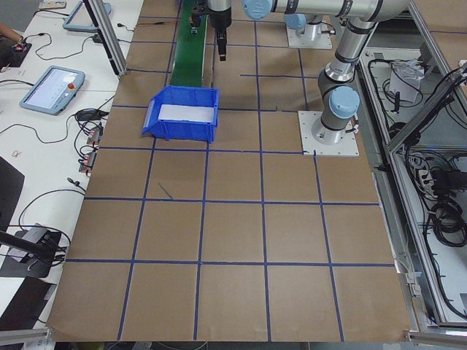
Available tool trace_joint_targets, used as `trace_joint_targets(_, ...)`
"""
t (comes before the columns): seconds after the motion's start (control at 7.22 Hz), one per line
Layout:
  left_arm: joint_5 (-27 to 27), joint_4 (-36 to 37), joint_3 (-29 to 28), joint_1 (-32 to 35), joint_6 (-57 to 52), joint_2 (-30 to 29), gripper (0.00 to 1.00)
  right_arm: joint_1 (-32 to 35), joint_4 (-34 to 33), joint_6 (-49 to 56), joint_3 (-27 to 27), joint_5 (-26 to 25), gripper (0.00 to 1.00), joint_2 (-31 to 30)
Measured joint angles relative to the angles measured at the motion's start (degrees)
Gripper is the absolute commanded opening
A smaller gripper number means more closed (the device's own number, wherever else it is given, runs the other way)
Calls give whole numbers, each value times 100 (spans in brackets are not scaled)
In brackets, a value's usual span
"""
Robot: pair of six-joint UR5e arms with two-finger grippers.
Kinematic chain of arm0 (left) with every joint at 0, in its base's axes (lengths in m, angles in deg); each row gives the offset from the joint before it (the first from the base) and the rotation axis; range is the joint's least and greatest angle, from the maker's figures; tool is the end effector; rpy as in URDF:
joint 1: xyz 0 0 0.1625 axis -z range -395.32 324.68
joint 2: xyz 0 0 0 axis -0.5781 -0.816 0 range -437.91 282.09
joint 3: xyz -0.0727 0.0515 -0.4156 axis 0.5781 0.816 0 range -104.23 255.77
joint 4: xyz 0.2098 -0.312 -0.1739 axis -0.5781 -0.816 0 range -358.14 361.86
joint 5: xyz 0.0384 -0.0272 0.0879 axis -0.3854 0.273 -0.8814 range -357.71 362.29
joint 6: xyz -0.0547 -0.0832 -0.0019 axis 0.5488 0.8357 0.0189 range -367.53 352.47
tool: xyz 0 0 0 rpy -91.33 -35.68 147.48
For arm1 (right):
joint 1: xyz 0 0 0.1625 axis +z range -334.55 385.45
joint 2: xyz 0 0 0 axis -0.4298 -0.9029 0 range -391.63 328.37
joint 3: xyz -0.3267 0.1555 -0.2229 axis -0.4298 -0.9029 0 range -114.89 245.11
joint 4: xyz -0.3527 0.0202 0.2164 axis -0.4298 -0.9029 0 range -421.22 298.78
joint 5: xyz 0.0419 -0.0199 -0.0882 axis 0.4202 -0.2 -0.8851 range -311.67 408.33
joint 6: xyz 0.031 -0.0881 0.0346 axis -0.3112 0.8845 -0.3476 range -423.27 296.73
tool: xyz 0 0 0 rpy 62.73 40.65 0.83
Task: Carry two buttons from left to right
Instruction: 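Release the yellow button and move the right gripper back over the belt, then lower the right gripper onto the arriving red button and grasp it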
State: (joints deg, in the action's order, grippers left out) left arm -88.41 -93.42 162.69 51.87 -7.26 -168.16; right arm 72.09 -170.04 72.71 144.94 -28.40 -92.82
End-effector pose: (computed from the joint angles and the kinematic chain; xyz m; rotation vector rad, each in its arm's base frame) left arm -0.1080 -0.4949 0.5032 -0.0836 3.1285 0.0675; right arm -0.3510 -0.5991 0.3129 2.2553 -2.1538 0.3628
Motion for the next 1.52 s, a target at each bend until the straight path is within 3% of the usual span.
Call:
trace_joint_targets(0.42,0,1,0,0,0,-1,100,1137,233,-583,75,-630,100,-521)
trace_joint_targets(0.97,0,-1,0,0,0,-1,100,2705,-714,-2080,940,-1617,100,-533)
trace_joint_targets(1.52,0,1,0,0,0,-1,100,2917,-980,-3091,1200,-1396,99,-415)
